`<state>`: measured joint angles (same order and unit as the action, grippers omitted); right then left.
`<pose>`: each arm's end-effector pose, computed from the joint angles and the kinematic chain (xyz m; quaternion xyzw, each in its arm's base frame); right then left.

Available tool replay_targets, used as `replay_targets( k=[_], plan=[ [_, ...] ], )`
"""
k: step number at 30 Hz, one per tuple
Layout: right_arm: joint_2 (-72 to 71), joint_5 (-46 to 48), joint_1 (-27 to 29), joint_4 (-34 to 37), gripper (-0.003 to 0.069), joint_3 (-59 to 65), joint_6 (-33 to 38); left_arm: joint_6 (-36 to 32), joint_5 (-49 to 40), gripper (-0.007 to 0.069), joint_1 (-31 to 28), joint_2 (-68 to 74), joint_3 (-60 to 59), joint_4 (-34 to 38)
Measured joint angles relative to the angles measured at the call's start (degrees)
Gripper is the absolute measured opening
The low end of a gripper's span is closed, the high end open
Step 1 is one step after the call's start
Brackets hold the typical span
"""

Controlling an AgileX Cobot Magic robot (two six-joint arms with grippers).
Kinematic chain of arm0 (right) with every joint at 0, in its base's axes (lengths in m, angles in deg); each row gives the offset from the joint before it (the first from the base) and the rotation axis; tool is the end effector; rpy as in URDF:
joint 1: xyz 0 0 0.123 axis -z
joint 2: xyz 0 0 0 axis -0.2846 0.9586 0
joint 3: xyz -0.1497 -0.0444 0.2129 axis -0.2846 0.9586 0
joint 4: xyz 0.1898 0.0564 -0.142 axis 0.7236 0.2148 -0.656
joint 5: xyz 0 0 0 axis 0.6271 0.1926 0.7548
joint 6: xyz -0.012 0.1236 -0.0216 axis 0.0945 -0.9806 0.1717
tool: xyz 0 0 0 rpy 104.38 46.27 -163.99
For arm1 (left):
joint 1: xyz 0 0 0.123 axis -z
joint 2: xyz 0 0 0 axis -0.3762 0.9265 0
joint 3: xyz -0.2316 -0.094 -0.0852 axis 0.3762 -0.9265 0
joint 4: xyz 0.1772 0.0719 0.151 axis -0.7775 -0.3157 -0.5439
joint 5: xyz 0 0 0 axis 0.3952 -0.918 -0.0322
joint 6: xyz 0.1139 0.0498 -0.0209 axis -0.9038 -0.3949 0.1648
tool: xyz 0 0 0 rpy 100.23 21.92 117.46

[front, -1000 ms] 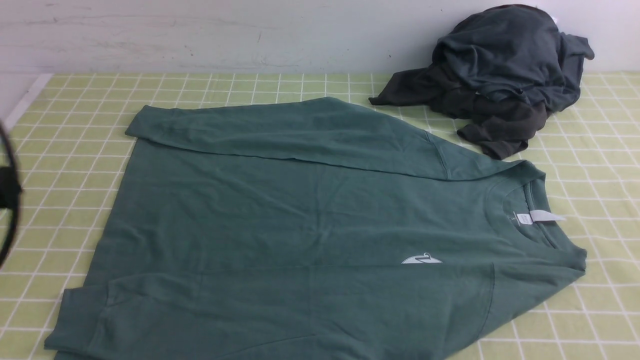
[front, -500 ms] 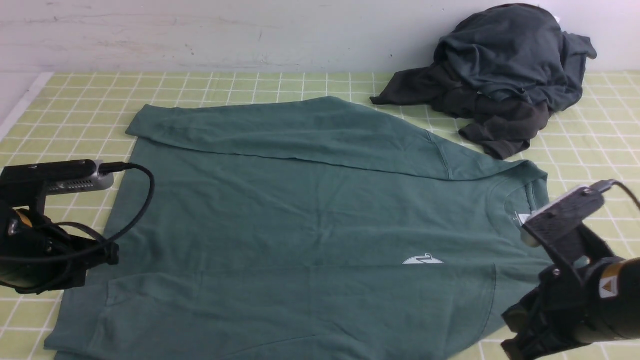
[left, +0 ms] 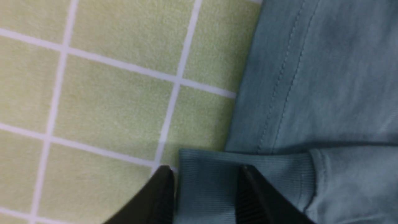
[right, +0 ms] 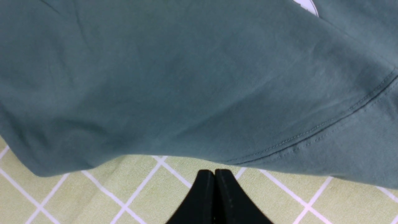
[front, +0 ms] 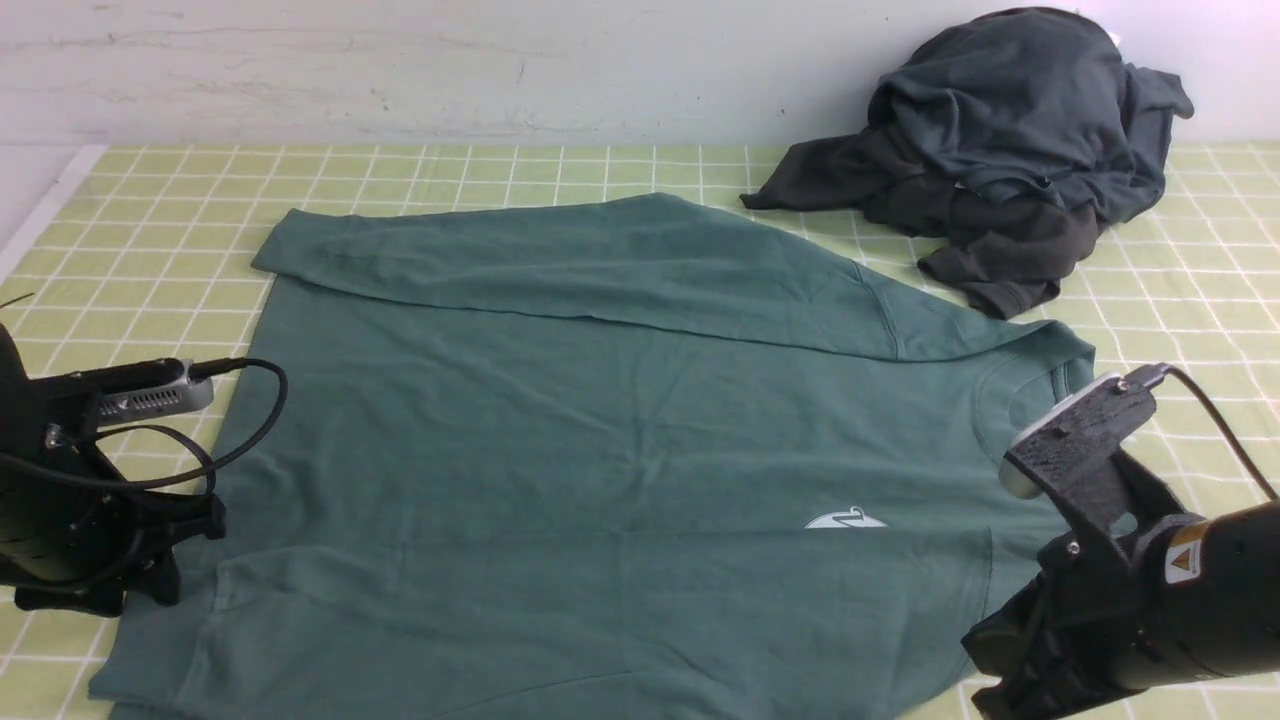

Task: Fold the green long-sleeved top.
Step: Use the left arm to clamp the cuff closest to it, then use the left arm to drag and place the cuff at the centered position on the left edge of the fabric

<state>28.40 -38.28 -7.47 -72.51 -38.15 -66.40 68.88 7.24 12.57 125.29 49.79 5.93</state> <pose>0.2024 0.1147 0.1639 -0.2774 0.9359 0.1158 0.1838 0.2923 0.0443 0.1058 -0.1327 0.9852 -0.0154 0.1075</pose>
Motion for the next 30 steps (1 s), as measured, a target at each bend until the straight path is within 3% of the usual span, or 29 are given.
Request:
replay_targets(
  k=[2, 5, 8, 13, 21, 26, 30],
  plan=[
    [0.00, 0.00, 0.00, 0.00, -0.0014, 0.00, 0.01, 0.07, 0.23, 0.0192, 0.00, 0.01, 0.12, 0.16],
    [0.00, 0.00, 0.00, 0.00, -0.0014, 0.00, 0.01, 0.07, 0.54, 0.0065, 0.08, -0.33, 0.19, 0.35],
    [0.00, 0.00, 0.00, 0.02, -0.0014, 0.00, 0.01, 0.07, 0.81, 0.0010, 0.10, -2.50, 0.19, 0.35],
    [0.00, -0.10, 0.00, 0.02, -0.0014, 0.00, 0.01, -0.20, 3.33, 0.0006, 2.43, -8.44, 0.19, 0.35],
    [0.00, -0.67, 0.00, 0.06, -0.0014, 0.00, 0.01, -2.99, 16.80, 0.0006, 9.63, -15.58, 2.87, 0.27],
    [0.00, -0.69, 0.00, 0.20, -0.0014, 0.00, 0.01, -2.99, 14.98, 0.0006, 9.03, -9.40, 11.12, -0.52],
    [0.00, -0.69, 0.00, 0.63, -0.0014, 0.00, 0.01, -2.99, 7.00, 0.0006, 8.48, 2.19, 24.58, -2.45]
  ],
)
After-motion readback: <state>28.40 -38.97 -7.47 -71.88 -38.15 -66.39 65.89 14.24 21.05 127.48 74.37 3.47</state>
